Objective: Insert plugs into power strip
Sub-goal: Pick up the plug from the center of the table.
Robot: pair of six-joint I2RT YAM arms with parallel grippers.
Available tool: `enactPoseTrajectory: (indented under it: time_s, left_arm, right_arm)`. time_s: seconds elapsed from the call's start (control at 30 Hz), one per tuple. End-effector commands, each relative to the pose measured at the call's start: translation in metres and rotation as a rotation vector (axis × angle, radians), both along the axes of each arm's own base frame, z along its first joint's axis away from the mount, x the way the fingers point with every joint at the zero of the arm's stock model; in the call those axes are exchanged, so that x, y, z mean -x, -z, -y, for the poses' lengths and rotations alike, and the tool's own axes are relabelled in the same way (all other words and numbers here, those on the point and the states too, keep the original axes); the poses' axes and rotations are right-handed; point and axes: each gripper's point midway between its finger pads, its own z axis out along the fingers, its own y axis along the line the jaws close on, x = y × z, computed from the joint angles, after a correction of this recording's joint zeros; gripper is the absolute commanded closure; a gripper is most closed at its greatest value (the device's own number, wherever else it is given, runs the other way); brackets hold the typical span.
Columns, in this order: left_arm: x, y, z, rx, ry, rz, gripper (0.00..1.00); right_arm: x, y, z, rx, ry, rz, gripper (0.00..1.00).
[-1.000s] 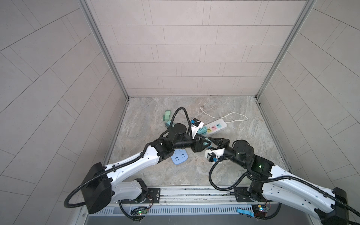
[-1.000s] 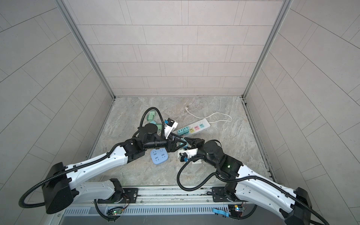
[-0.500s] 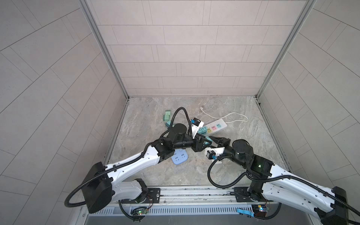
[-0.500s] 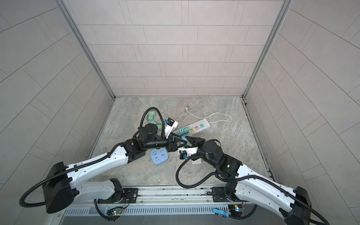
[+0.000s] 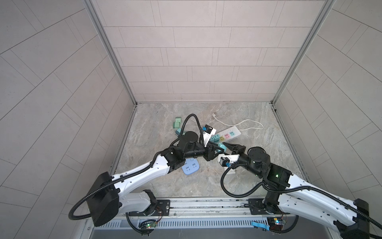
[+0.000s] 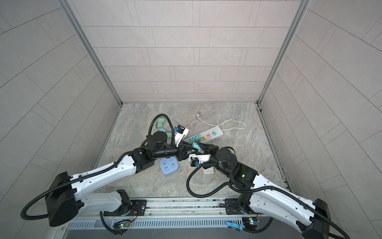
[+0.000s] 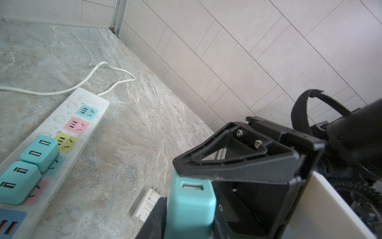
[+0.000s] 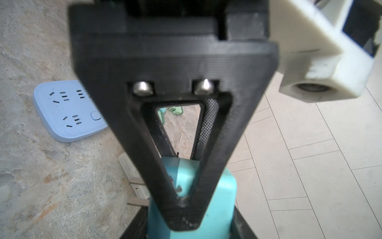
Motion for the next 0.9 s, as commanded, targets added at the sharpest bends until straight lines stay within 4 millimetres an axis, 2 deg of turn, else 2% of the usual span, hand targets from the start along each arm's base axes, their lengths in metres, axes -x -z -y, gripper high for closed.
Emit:
enactPoseTrajectory:
  time_s: [0.0, 0.03, 0.13, 0.23, 0.33, 0.4, 0.47, 0.57, 0.67, 0.73, 0.8, 0.87]
  left_arm:
    - [0.011, -0.013, 0.008, 0.053, 0.06, 0.006, 0.81]
    - [0.01, -0.013, 0.008, 0.054, 0.059, 0.009, 0.88]
    - [0.009, -0.016, 0.01, 0.061, 0.063, 0.03, 0.95]
    - [-0.002, -0.021, 0.006, 0.05, 0.013, 0.086, 1.0]
    - [-0.026, -0.028, -0.007, 0.036, -0.118, 0.174, 1.0]
    - [-0.044, -0.031, -0.021, 0.024, -0.23, 0.255, 1.0]
    - [-0.051, -0.038, -0.027, 0.044, -0.275, 0.399, 1.0]
    - [-0.065, -0.038, -0.037, 0.034, -0.364, 0.522, 1.0]
    - [-0.057, -0.036, -0.021, 0.048, -0.259, 0.642, 1.0]
    - [-0.055, -0.035, -0.015, 0.104, -0.241, 0.704, 1.0]
    - [-0.055, -0.03, -0.01, 0.143, -0.235, 0.734, 1.0]
    - [-0.055, -0.02, -0.002, 0.133, -0.185, 0.754, 1.0]
  right_arm:
    - [0.0, -0.009, 0.0, -0.025, 0.006, 0.007, 0.74]
    - [0.0, -0.009, 0.0, -0.023, 0.004, 0.004, 0.67]
    - [0.0, -0.008, 0.002, -0.034, 0.017, -0.012, 0.51]
    - [-0.003, -0.006, 0.01, -0.082, 0.08, -0.055, 0.46]
    - [-0.007, 0.002, 0.021, -0.148, 0.131, -0.093, 0.4]
    - [-0.013, 0.007, 0.033, -0.24, 0.205, -0.142, 0.37]
    - [-0.022, 0.009, 0.052, -0.342, 0.294, -0.203, 0.32]
    - [-0.038, 0.009, 0.09, -0.525, 0.455, -0.261, 0.27]
    - [-0.047, 0.003, 0.13, -0.734, 0.599, -0.282, 0.24]
    - [-0.047, -0.003, 0.145, -0.849, 0.631, -0.284, 0.19]
    - [-0.044, -0.011, 0.15, -0.939, 0.633, -0.301, 0.07]
    - [-0.04, -0.021, 0.14, -0.962, 0.575, -0.344, 0.01]
